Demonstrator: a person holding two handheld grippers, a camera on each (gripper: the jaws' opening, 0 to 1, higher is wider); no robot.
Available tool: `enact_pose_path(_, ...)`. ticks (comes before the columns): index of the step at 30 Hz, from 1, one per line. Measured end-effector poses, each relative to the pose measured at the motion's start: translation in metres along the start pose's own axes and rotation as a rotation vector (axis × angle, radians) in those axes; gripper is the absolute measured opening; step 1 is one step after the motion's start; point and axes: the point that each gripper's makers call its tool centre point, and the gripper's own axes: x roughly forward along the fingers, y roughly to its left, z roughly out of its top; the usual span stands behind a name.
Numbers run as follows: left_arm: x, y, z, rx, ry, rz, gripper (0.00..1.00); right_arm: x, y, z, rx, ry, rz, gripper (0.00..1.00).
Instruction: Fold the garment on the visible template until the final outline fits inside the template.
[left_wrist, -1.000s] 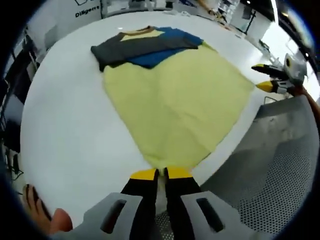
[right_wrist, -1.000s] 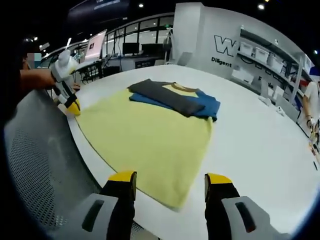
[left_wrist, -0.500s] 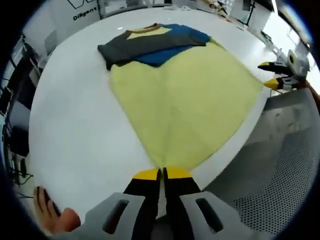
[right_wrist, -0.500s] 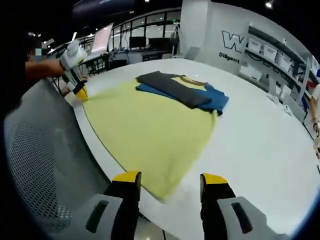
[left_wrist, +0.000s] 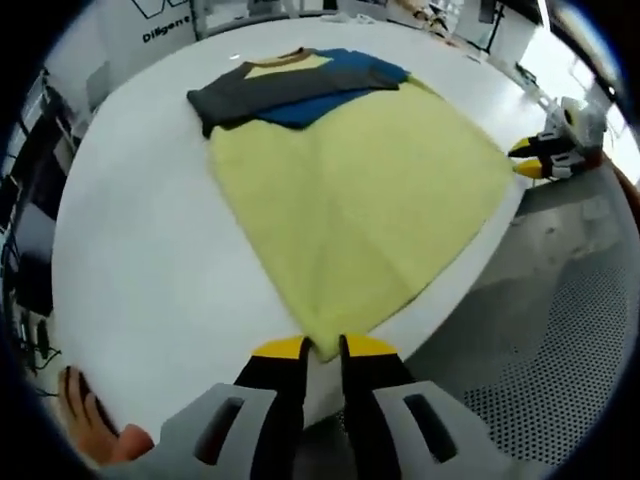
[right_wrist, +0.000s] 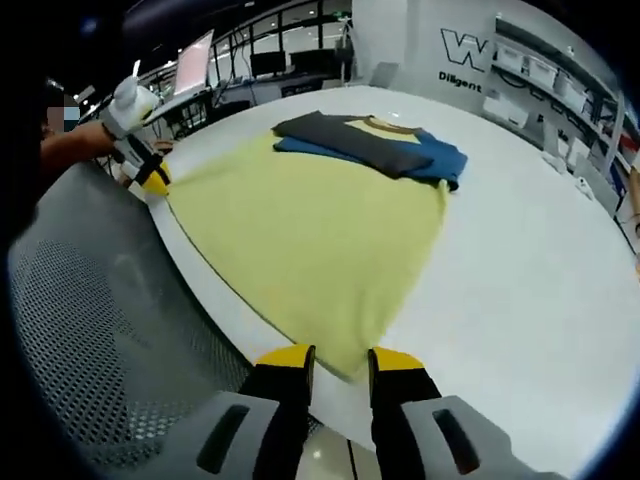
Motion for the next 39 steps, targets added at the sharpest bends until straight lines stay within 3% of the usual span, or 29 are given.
enact_pose_path(3,0.000,0.000,0.000,0.000,-0.001,0.000,0.08,-0.001,-0.009,-0.005,0.006,0.020,-0.053,0.23)
enact_pose_path(7,0.000,0.001,0.001,-0.009,-0.007,-0.002,0.09,0.002,-0.002,-0.002,-0.001,0.005,-0.012,0.19)
enact_pose_path(10,0.000,-0.001,0.001,-0.019,-0.013,-0.018,0.15,0.004,-0.001,0.000,-0.029,0.001,-0.010,0.18)
enact_pose_path(13,0.000,-0.003,0.001,0.002,-0.015,-0.015,0.19,0.006,0.004,0.002,-0.057,-0.006,0.003,0.09)
enact_pose_path(17,0.002,0.000,0.004,0.022,-0.010,-0.006,0.11,0.008,0.003,0.003,-0.081,-0.010,0.005,0.06)
enact_pose_path(18,0.003,-0.001,0.006,0.020,-0.008,-0.016,0.07,0.007,0.003,0.003,-0.083,-0.011,0.004,0.05)
enact_pose_path(19,0.005,-0.011,0.006,0.001,0.002,-0.069,0.04,0.007,0.003,0.003,-0.082,-0.014,0.003,0.03)
enact_pose_path(20,0.005,-0.005,0.007,0.007,0.006,-0.027,0.04,0.007,0.002,0.003,-0.078,-0.016,0.003,0.01)
enact_pose_path(22,0.005,-0.005,0.010,0.012,-0.007,-0.018,0.03,0.005,0.002,0.002,-0.061,-0.021,-0.007,0.01)
enact_pose_path(32,0.002,-0.002,0.009,-0.022,-0.021,-0.034,0.01,-0.002,0.004,0.004,-0.047,-0.008,0.012,0.00)
enact_pose_path(39,-0.012,0.000,0.019,-0.093,-0.095,-0.063,0.01,-0.018,0.003,0.019,0.000,-0.052,0.022,0.00)
